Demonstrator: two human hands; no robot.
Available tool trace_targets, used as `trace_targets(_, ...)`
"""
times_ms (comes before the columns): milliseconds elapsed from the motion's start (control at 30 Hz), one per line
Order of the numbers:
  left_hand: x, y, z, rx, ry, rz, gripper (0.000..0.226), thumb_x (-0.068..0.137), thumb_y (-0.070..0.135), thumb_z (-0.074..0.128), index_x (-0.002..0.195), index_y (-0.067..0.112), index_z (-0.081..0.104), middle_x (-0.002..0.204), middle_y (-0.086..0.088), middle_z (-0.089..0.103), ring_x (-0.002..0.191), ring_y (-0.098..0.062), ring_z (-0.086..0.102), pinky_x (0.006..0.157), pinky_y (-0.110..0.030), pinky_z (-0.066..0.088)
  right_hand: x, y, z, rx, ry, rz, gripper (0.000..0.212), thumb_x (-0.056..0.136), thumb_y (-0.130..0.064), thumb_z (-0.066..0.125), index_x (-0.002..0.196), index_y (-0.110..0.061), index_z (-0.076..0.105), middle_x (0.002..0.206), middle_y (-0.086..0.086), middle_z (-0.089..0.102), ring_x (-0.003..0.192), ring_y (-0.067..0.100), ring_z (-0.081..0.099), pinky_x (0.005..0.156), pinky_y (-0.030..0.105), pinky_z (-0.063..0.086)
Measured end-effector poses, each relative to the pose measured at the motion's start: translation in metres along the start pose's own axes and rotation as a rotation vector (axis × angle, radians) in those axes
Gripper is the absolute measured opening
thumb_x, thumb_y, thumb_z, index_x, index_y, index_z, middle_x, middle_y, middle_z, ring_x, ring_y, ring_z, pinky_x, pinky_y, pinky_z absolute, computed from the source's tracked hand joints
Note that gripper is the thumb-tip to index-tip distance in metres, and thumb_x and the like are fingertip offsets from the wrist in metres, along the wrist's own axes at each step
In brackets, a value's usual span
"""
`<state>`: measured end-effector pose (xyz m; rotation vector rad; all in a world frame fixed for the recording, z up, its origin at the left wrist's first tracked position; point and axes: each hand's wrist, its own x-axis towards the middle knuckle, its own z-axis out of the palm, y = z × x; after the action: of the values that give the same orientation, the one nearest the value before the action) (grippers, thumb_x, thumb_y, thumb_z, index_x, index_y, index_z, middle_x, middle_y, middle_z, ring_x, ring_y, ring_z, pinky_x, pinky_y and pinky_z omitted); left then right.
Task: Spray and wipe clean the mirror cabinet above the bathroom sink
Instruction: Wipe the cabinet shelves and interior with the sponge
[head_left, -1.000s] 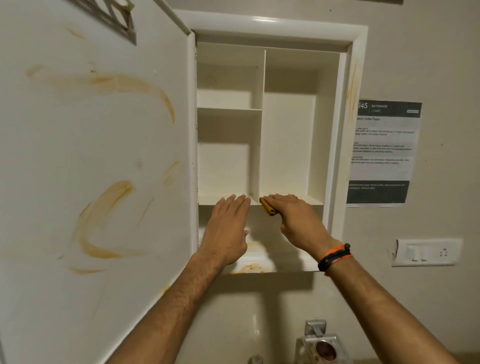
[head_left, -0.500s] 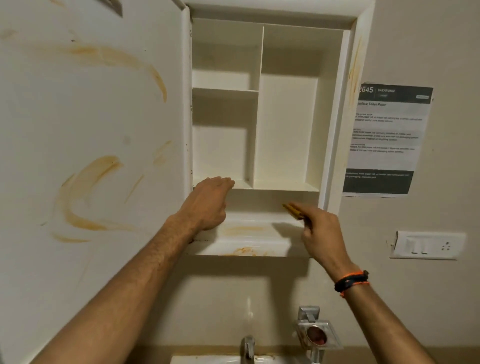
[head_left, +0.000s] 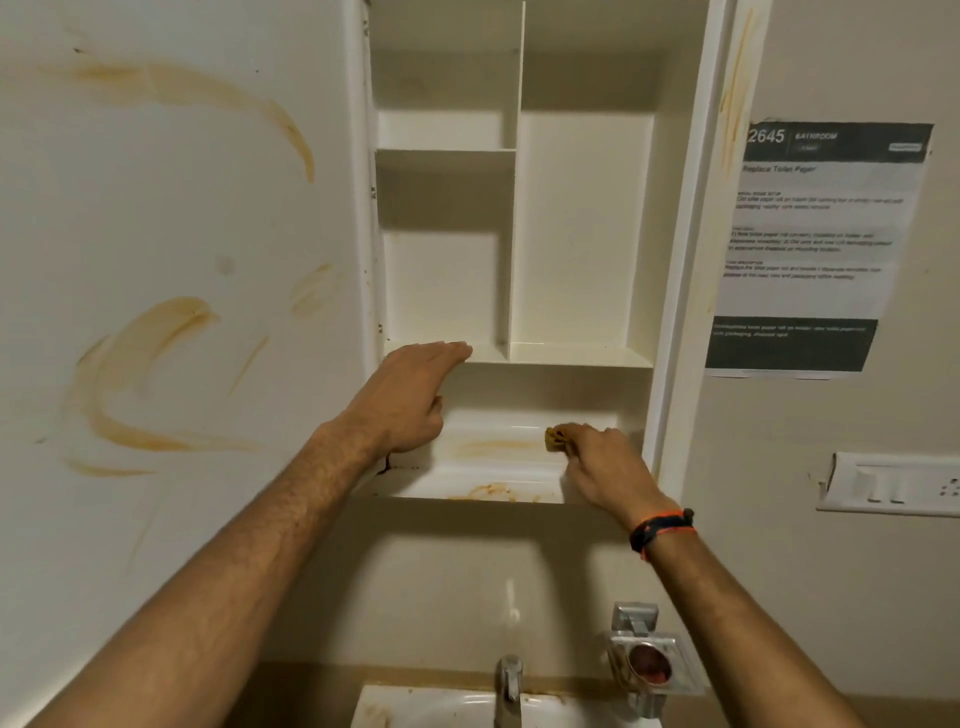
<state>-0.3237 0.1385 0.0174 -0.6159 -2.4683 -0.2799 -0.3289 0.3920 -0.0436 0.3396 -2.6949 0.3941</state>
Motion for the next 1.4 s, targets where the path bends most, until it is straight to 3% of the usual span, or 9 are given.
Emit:
trace_targets(133, 0.0, -0.001, -0.002, -0.013, -0.013, -0.001, 0.071, 0.088, 0.004, 0.053, 0.152, 0.024, 0.03, 0.156, 0.003, 0.035, 0.145, -0.018, 0.027, 0.12, -0.032, 0.017, 0.013, 0.006, -0.005, 0.092, -0.031, 0.061, 0.041, 0.093, -0.007, 0.043, 0.127, -0.018, 0.064, 0.125, 0.01, 0.066, 0.113, 0.03, 0.06, 0.101, 0.035, 0.047)
trace_targets(333, -0.001, 0.001, -0.002, -0.021, -0.006, -0.005, 0.071, 0.088, 0.003, 0.054, 0.152, 0.023, 0.03, 0.156, 0.003, 0.035, 0.145, -0.018, 0.027, 0.12, -0.031, 0.015, -0.01, 0.008, -0.008, 0.113, 0.003, -0.021, 0.041, 0.097, -0.007, 0.042, 0.134, -0.015, 0.059, 0.132, 0.008, 0.063, 0.119, 0.027, 0.058, 0.105, 0.032, 0.042)
trace_targets(467, -0.001, 0.0, 0.0, -0.017, 0.019, 0.002, 0.071, 0.089, 0.004, 0.055, 0.152, 0.023, 0.03, 0.156, 0.004, 0.034, 0.145, -0.017, 0.026, 0.118, -0.028, 0.012, -0.035, 0.007, -0.006, 0.079, 0.065, -0.087, 0.037, 0.095, -0.009, 0.047, 0.129, -0.018, 0.06, 0.122, 0.003, 0.065, 0.111, 0.028, 0.056, 0.093, 0.036, 0.045)
trace_targets(633, 0.0, 0.0, 0.001, -0.018, 0.018, 0.007, 0.071, 0.089, 0.004, 0.055, 0.152, 0.023, 0.03, 0.156, 0.005, 0.034, 0.145, -0.016, 0.025, 0.119, -0.028, 0.012, -0.017, 0.0, -0.007, 0.085, 0.018, -0.053, 0.041, 0.095, -0.006, 0.043, 0.13, -0.018, 0.061, 0.128, 0.004, 0.065, 0.114, 0.028, 0.06, 0.1, 0.037, 0.046)
trace_targets(933, -0.001, 0.002, -0.003, -0.034, -0.009, -0.002, 0.073, 0.088, 0.001, 0.054, 0.153, 0.023, 0.03, 0.157, 0.005, 0.032, 0.146, -0.016, 0.024, 0.12, -0.029, 0.012, 0.006, -0.02, -0.001, 0.044, -0.036, -0.018, 0.04, 0.094, -0.007, 0.042, 0.128, -0.015, 0.061, 0.123, 0.011, 0.066, 0.112, 0.035, 0.057, 0.095, 0.039, 0.047)
trace_targets(1067, -0.001, 0.001, -0.002, -0.04, -0.001, -0.001, 0.073, 0.087, -0.001, 0.054, 0.152, 0.023, 0.03, 0.157, 0.005, 0.033, 0.146, -0.016, 0.024, 0.118, -0.027, 0.01, -0.019, -0.023, 0.006, 0.02, 0.027, -0.109, 0.026, 0.093, -0.009, 0.044, 0.111, -0.015, 0.061, 0.103, 0.005, 0.065, 0.097, 0.03, 0.056, 0.076, 0.035, 0.045)
trace_targets(1167, 0.0, 0.0, -0.001, -0.047, -0.003, 0.006, 0.073, 0.086, -0.001, 0.054, 0.152, 0.022, 0.031, 0.156, 0.003, 0.034, 0.145, -0.017, 0.026, 0.121, -0.031, 0.013, -0.024, -0.023, 0.008, 0.036, 0.045, -0.129, 0.027, 0.095, -0.014, 0.046, 0.117, -0.021, 0.06, 0.108, 0.0, 0.063, 0.1, 0.026, 0.054, 0.08, 0.036, 0.047)
trace_targets(1267, 0.0, 0.001, -0.001, -0.045, -0.009, 0.0, 0.073, 0.086, 0.0, 0.054, 0.152, 0.022, 0.031, 0.157, 0.004, 0.034, 0.146, -0.016, 0.025, 0.121, -0.032, 0.013, -0.01, -0.026, 0.004, 0.063, 0.004, -0.108, 0.039, 0.095, -0.01, 0.044, 0.129, -0.019, 0.06, 0.121, 0.006, 0.067, 0.107, 0.031, 0.059, 0.09, 0.037, 0.048)
trace_targets(1400, 0.0, 0.002, -0.003, -0.046, -0.032, -0.005, 0.075, 0.085, -0.002, 0.053, 0.153, 0.022, 0.029, 0.157, 0.003, 0.032, 0.146, -0.017, 0.024, 0.122, -0.035, 0.015, 0.015, -0.038, 0.006, 0.062, -0.082, -0.072, 0.042, 0.094, -0.007, 0.04, 0.129, -0.017, 0.061, 0.124, 0.012, 0.066, 0.11, 0.034, 0.056, 0.094, 0.036, 0.046)
